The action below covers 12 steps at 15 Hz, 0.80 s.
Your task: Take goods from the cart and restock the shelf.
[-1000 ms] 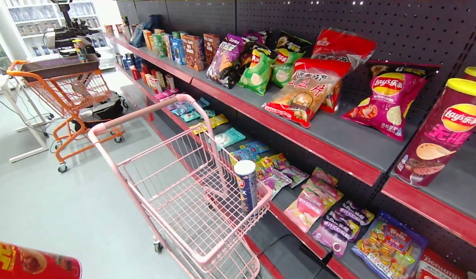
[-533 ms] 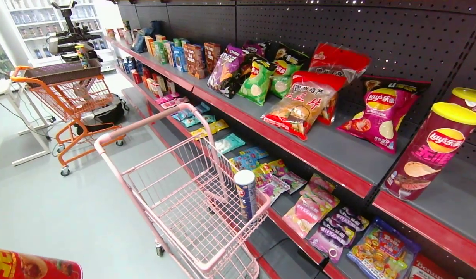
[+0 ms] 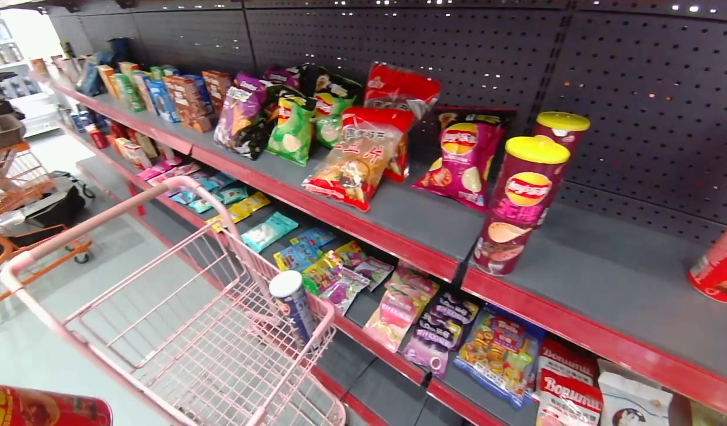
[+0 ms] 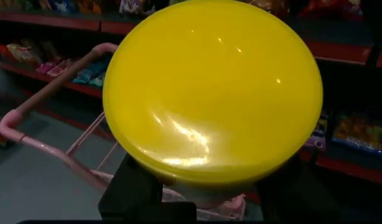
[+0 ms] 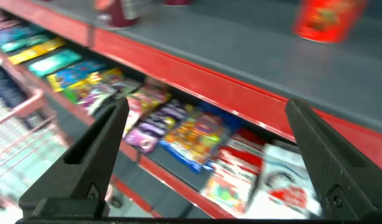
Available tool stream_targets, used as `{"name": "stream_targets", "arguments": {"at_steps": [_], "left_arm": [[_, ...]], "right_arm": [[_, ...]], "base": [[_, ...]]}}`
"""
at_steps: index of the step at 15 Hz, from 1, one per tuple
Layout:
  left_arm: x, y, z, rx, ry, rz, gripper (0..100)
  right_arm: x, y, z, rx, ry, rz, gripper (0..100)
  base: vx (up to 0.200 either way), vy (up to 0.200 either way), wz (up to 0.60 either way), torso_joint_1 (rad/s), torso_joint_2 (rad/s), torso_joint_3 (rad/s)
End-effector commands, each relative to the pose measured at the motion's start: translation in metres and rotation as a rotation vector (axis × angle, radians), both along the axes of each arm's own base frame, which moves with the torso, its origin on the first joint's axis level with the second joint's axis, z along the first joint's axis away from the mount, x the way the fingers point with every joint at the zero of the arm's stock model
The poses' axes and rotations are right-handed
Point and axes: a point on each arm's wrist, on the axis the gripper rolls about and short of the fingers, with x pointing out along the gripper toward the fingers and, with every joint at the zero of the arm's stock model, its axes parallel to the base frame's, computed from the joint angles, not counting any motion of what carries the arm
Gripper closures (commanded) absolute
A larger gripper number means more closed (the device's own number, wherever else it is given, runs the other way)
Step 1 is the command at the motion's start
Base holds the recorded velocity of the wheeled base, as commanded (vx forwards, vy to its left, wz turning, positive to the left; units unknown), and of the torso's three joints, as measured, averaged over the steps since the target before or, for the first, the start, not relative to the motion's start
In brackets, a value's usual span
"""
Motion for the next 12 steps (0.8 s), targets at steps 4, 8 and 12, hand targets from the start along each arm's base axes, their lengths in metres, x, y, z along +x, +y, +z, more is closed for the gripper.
{"name": "stream_targets", "arguments": {"at_steps": [4,8,12], "left_arm": [[0.003,0.0,0.003,0.042,0.012,0.004,100],[0.005,0.0,0.002,0.043,0.026,-0.001,100],[0.013,0.0,0.007,0.053,0.054,-0.001,100]], "right_arm": [[0.0,0.0,0.0,-0.002,0.001,0.001,0],[0.0,0.0,0.0,-0.002,0.001,0.001,0],[0.0,0.0,0.0,0.0,0.001,0.001,0]], "base": [[0.0,0.0,-0.6,0.005,0.0,0.002],[0.0,0.0,-0.6,0.001,0.0,0.0],[0.0,0.0,-0.3,-0.001,0.0,0.0]]}}
